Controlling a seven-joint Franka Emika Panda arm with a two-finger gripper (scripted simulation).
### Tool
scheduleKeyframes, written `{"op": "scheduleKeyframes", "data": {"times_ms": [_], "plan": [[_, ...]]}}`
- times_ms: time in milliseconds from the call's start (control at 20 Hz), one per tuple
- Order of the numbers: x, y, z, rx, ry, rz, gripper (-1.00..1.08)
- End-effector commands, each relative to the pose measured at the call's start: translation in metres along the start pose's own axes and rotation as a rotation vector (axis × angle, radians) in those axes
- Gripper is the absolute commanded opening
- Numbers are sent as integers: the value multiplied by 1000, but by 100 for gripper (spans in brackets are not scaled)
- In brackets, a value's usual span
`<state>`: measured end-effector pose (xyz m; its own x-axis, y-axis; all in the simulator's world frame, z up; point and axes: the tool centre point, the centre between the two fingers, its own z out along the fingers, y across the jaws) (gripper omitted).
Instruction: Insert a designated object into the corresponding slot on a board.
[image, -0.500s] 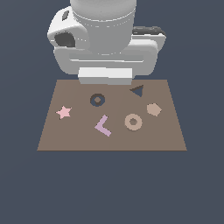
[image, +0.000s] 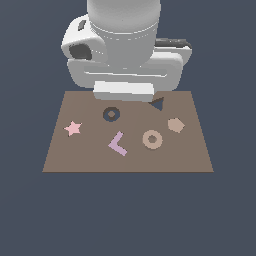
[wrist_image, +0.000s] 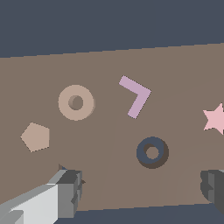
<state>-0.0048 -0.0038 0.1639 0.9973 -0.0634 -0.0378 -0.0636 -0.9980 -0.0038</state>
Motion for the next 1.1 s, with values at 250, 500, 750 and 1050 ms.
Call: {"op": "scheduleKeyframes", "data": {"times_ms": [250, 500, 750, 1050], "plan": [[8, -20, 24, 1, 7, 83, 100], [20, -39, 50, 2, 16, 173, 100], [35, -58, 76, 2, 26, 266, 100], [50, -73, 99, 3, 34, 348, 100]]}}
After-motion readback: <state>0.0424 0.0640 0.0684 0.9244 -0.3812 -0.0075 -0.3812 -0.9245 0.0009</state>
